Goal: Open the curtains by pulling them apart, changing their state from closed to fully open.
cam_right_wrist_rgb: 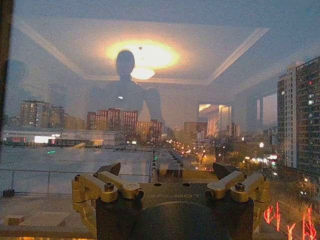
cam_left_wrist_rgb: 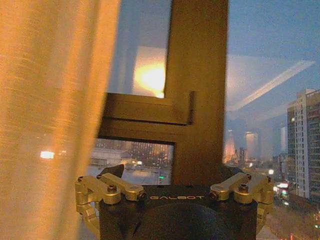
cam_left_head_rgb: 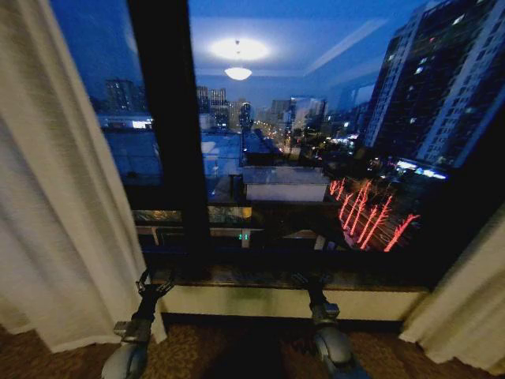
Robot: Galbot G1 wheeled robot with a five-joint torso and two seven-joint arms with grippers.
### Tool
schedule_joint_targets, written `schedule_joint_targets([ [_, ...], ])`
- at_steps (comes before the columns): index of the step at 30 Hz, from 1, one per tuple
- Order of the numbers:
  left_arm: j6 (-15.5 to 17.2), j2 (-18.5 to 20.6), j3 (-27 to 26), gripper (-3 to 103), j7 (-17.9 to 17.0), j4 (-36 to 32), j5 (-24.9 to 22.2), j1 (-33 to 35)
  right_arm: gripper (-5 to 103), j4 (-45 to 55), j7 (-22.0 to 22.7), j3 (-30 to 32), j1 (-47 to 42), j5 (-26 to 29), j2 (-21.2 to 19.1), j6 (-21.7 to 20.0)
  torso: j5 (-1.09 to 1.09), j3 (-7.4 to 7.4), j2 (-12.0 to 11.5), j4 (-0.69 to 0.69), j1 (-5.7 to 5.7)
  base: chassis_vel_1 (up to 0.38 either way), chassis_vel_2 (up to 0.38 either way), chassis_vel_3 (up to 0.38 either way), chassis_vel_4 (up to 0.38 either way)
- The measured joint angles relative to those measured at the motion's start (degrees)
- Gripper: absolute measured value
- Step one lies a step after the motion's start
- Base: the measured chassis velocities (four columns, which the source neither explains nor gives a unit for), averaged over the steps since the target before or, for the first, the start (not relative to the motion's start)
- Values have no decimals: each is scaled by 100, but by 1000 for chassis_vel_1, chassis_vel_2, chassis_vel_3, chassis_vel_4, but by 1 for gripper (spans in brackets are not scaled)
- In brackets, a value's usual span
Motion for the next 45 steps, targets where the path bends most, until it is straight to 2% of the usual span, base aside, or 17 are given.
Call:
schedule_joint_targets([
  [18, 0, 1, -2, 100, -2, 0, 0, 0, 100, 1, 0, -1, 0, 0, 0, 0, -4, -1, 0, 2, 0, 314, 314, -306, -333],
  [25, 0, -1, 2, 100, -1, 0, 0, 0, 100, 0, 2, 2, 0, 0, -2, 0, 3, 0, 0, -1, 0, 38, 14, -18, -18],
  [34, 0, -1, 3, 100, 1, 0, 0, 0, 100, 0, 2, 4, 0, 0, -1, 0, -5, 0, 0, 0, -1, -28, -20, 23, 18],
  [45, 0, 0, 1, 100, 1, 0, 0, 0, 100, 1, 1, 1, 0, 0, 0, 0, -2, 0, 0, 0, 0, -27, -26, 14, 26],
])
